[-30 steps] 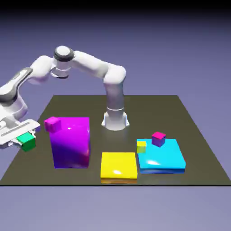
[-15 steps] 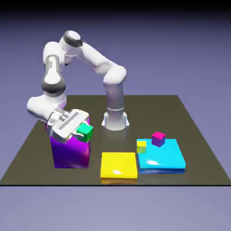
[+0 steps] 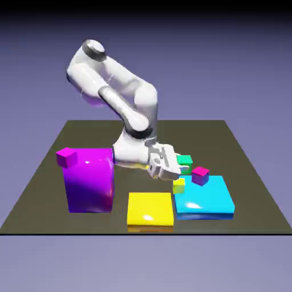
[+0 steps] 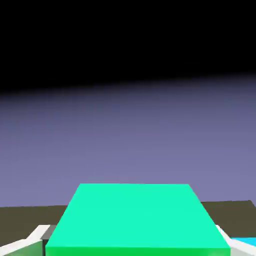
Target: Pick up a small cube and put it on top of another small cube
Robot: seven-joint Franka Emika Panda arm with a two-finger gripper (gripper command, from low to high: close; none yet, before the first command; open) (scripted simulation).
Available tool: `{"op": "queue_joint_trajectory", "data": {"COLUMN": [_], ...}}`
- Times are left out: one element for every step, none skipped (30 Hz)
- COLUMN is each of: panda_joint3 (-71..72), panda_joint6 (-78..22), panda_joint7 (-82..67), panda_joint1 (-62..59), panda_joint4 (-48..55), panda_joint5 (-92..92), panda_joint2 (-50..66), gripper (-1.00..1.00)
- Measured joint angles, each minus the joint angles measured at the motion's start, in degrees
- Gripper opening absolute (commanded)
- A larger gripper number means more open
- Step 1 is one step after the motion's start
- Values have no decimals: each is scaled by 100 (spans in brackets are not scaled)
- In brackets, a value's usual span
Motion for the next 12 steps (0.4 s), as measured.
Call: {"op": "queue_joint_trajectory", "data": {"panda_joint3": [0,-81,-162,-243,-323,-383,-383,-383,-302,-221,-140,-59], "panda_joint6": [0,219,438,657,876,1037,1042,1042,823,604,385,166], "panda_joint7": [0,-83,-165,-248,-331,-392,-397,-398,-316,-234,-151,-69], "panda_joint1": [0,207,415,622,830,982,983,983,776,568,361,153], "panda_joint4": [0,0,0,0,0,0,1,1,0,0,0,0], "panda_joint5": [0,53,107,161,215,255,262,262,209,157,104,52], "panda_joint2": [0,-135,-270,-406,-541,-640,-641,-641,-506,-371,-235,-100], "gripper": [-100,-100,-100,-100,-100,100,100,100,100,100,100,100]}}
